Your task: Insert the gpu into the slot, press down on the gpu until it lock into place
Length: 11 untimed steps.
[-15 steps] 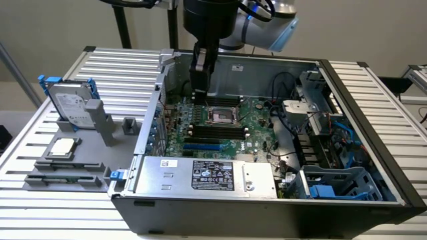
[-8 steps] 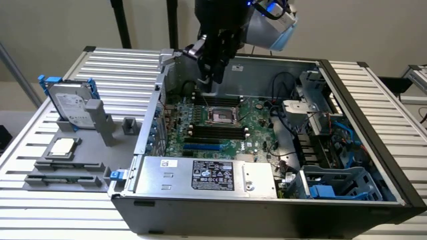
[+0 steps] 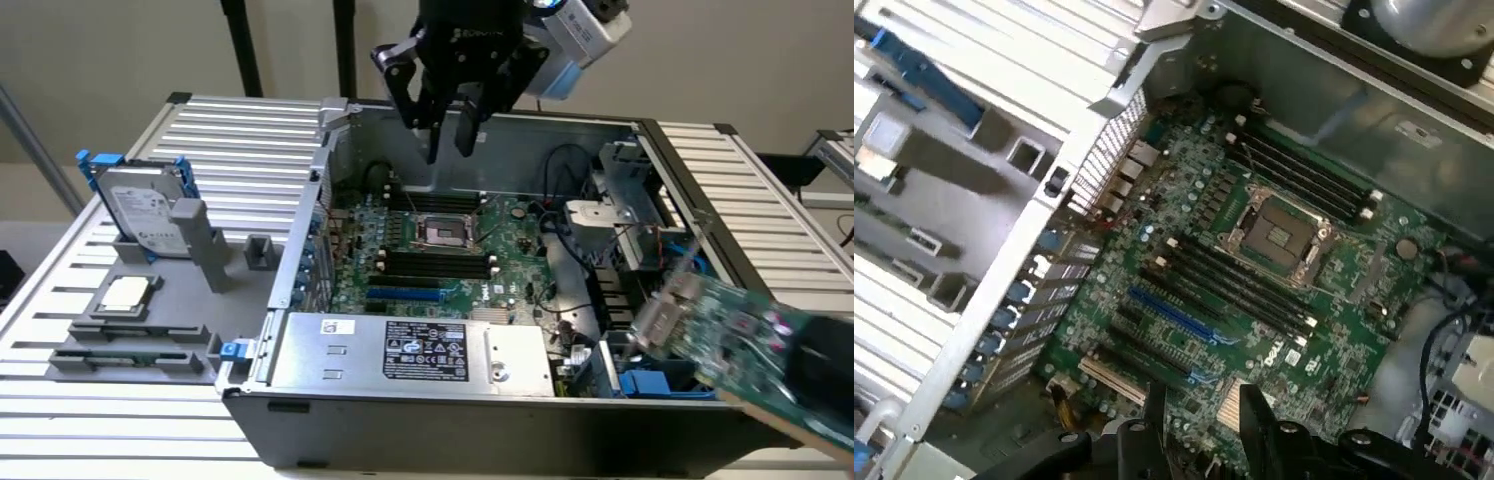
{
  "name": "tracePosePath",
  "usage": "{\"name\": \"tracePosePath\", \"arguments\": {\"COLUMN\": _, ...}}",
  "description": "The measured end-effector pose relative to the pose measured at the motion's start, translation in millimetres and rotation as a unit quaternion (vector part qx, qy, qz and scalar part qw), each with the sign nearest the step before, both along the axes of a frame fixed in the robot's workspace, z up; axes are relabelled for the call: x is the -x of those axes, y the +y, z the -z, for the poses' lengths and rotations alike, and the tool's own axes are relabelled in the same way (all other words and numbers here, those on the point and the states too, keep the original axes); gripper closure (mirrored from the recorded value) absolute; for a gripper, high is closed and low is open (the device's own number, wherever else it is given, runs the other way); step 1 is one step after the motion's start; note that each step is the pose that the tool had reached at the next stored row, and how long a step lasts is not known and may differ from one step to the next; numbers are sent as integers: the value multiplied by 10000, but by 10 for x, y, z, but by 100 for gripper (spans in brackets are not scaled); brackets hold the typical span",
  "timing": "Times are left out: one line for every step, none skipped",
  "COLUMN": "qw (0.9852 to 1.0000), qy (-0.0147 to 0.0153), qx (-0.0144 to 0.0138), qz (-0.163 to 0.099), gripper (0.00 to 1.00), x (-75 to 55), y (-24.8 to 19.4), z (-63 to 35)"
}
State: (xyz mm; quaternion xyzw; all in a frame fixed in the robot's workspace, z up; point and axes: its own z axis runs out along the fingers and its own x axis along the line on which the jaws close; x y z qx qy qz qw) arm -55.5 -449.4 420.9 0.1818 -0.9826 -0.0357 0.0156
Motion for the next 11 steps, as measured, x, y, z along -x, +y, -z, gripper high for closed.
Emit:
{"name": "tracePosePath", "arguments": {"qw": 9995, "qy": 19, "qx": 2, "qz": 329, "gripper": 58, "x": -24, "y": -5, "z": -26}}
{"name": "tracePosePath", "arguments": {"qw": 9977, "qy": 39, "qx": 4, "qz": 677, "gripper": 58, "x": -50, "y": -11, "z": -53}}
{"name": "tracePosePath", "arguments": {"qw": 9950, "qy": 57, "qx": 7, "qz": 996, "gripper": 58, "x": -72, "y": -16, "z": -78}}
{"name": "tracePosePath", "arguments": {"qw": 9920, "qy": 72, "qx": 9, "qz": 1261, "gripper": 58, "x": -92, "y": -21, "z": -98}}
{"name": "tracePosePath", "arguments": {"qw": 9889, "qy": 85, "qx": 11, "qz": 1482, "gripper": 58, "x": -108, "y": -24, "z": -116}}
{"name": "tracePosePath", "arguments": {"qw": 9861, "qy": 95, "qx": 12, "qz": 1659, "gripper": 58, "x": -121, "y": -27, "z": -130}}
{"name": "tracePosePath", "arguments": {"qw": 9837, "qy": 102, "qx": 13, "qz": 1793, "gripper": 58, "x": -131, "y": -29, "z": -140}}
{"name": "tracePosePath", "arguments": {"qw": 9820, "qy": 107, "qx": 14, "qz": 1885, "gripper": 58, "x": -138, "y": -31, "z": -148}}
{"name": "tracePosePath", "arguments": {"qw": 9811, "qy": 110, "qx": 14, "qz": 1932, "gripper": 58, "x": -142, "y": -32, "z": -151}}
{"name": "tracePosePath", "arguments": {"qw": 9809, "qy": 111, "qx": 14, "qz": 1942, "gripper": 58, "x": -142, "y": -32, "z": -151}}
{"name": "tracePosePath", "arguments": {"qw": 9809, "qy": 111, "qx": 14, "qz": 1942, "gripper": 58, "x": -142, "y": -32, "z": -151}}
